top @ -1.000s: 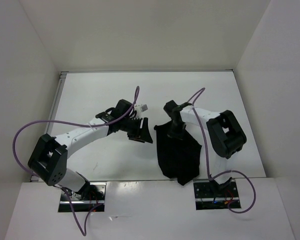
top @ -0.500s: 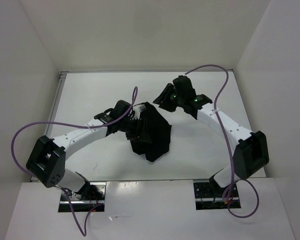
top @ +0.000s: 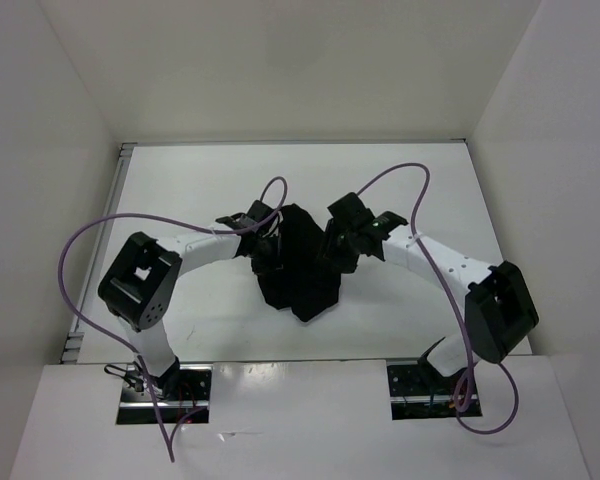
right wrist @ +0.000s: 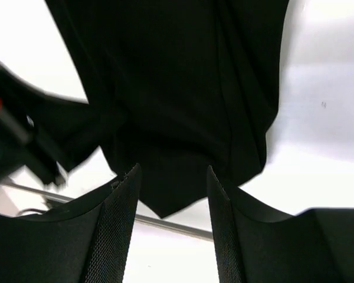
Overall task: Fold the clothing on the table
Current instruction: Move the skirt to the center of the board
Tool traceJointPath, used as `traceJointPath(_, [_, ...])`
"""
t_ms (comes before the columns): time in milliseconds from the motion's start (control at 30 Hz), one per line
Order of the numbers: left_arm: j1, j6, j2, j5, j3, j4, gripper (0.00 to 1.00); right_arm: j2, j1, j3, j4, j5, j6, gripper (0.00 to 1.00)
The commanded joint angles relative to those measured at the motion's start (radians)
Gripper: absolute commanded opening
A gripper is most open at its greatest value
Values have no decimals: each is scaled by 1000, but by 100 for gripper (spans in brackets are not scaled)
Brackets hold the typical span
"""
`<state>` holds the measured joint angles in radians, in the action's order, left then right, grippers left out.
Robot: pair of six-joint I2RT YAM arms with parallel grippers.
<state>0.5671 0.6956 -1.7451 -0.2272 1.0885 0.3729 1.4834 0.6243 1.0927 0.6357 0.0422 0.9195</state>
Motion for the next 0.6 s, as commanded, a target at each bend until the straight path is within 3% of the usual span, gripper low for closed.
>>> traceJointPath(0, [-3, 30, -54, 74, 25, 17, 8, 37, 40, 10, 64, -54, -13, 55])
traceJointPath(367, [-3, 48, -88, 54, -2, -12, 5, 179, 103, -57, 32, 4, -13, 52])
traceJointPath(567, [-3, 48, -88, 54, -2, -12, 5, 261, 112, -86, -11, 25, -22, 40])
